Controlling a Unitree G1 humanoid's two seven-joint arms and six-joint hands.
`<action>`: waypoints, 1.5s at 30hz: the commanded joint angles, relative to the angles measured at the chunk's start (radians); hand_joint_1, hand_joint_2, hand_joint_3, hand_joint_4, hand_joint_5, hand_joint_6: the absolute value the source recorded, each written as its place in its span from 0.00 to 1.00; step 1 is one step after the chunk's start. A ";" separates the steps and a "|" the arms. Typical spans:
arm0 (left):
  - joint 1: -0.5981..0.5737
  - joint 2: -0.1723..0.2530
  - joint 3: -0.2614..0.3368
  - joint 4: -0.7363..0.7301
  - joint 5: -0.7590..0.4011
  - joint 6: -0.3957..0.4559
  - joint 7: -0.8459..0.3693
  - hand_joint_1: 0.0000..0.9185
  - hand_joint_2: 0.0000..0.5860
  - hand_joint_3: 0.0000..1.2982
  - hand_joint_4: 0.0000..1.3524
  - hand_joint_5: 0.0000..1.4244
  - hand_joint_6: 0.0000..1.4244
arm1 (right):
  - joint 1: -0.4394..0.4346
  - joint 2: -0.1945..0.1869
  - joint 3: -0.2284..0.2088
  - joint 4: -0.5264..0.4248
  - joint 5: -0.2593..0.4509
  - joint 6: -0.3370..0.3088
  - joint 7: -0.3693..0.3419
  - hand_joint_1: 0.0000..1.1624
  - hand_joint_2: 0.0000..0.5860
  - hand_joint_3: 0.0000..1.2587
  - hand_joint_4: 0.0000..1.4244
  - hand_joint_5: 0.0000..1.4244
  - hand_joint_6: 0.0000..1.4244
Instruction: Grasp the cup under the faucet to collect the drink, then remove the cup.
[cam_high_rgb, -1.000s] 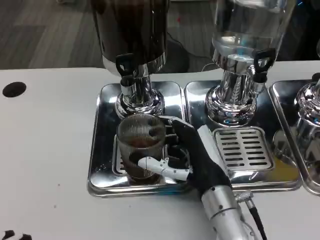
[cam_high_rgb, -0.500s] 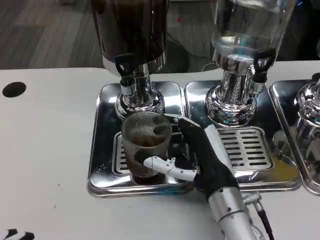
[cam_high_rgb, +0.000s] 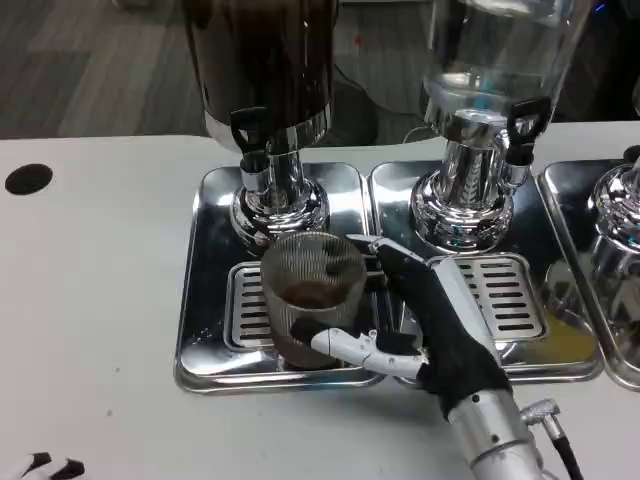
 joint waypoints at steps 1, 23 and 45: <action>-0.010 0.008 -0.019 -0.009 0.016 0.017 -0.021 0.00 0.17 0.21 0.10 0.15 0.29 | 0.025 -0.012 -0.007 -0.055 0.016 -0.070 0.012 0.59 0.19 0.33 0.32 0.35 0.22; -0.038 0.025 -0.048 -0.011 0.030 0.070 -0.040 0.00 0.17 0.20 0.10 0.15 0.29 | 0.174 -0.093 -0.061 -0.124 0.081 -0.212 0.100 0.64 0.16 0.33 0.34 0.35 0.22; -0.039 0.023 -0.087 -0.048 0.068 0.115 -0.056 0.00 0.17 0.20 0.10 0.15 0.29 | 0.256 -0.140 -0.135 -0.063 0.136 -0.351 0.157 0.66 0.15 0.34 0.33 0.35 0.23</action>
